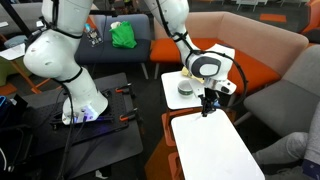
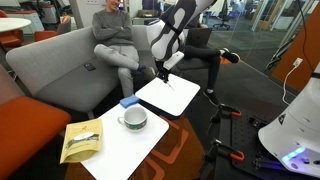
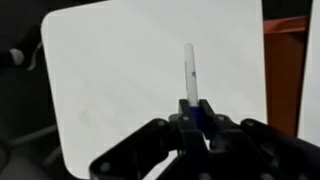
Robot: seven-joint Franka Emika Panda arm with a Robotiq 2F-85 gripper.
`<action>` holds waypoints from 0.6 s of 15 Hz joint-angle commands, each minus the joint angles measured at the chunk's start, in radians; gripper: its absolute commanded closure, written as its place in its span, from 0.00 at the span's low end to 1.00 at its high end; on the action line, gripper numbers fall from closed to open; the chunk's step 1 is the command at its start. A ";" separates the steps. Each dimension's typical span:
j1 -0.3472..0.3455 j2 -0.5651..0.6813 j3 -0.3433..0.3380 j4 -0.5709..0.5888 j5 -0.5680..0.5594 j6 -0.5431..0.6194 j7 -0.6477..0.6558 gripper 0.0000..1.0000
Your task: Remove the marker from the mug and place it on the table on the right
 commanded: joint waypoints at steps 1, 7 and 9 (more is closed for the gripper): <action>-0.029 0.125 -0.021 0.198 0.057 -0.130 0.073 0.96; -0.121 0.333 0.002 0.580 0.118 -0.420 0.048 0.96; -0.141 0.413 0.013 0.704 0.132 -0.544 0.044 0.96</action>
